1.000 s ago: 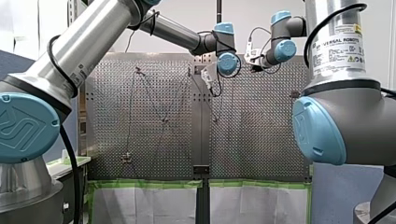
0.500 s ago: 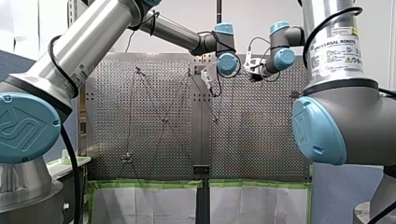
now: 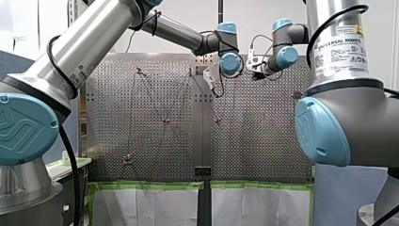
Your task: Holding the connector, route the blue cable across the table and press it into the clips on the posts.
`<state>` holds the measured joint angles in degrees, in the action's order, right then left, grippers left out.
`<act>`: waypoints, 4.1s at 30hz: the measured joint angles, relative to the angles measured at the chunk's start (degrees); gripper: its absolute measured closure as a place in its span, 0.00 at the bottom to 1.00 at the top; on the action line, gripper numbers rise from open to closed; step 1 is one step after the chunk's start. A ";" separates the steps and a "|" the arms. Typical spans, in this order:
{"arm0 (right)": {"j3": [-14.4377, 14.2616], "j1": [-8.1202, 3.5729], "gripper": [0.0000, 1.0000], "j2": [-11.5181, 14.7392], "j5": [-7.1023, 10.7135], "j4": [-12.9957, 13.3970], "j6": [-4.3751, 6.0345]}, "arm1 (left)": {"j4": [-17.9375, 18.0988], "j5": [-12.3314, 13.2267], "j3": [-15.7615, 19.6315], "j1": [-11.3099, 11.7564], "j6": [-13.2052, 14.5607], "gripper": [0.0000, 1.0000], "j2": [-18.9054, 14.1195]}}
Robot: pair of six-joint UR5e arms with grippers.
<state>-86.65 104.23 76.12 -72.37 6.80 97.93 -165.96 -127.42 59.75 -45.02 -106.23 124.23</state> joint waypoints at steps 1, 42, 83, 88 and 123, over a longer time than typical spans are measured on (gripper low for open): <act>0.00 0.00 1.00 -0.01 0.00 0.00 0.00 | -0.37 -0.31 -0.36 -0.38 0.01 0.00 0.42; 0.00 0.03 1.00 0.00 0.01 0.00 0.00 | -6.84 1.60 3.72 5.40 -8.11 0.00 2.03; 0.00 0.02 1.00 0.00 0.01 0.00 0.00 | -0.71 19.44 14.73 5.07 -11.34 0.00 -3.68; 0.00 0.03 1.00 0.00 0.01 0.00 0.00 | -1.26 17.71 14.70 4.86 -10.81 0.00 -3.67; 0.00 0.02 1.00 0.00 0.01 0.00 0.00 | 1.55 20.16 1.69 7.43 -14.81 1.00 3.18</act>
<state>-86.65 104.26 76.12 -72.36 6.80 97.93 -164.41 -107.26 61.45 -37.59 -121.05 127.41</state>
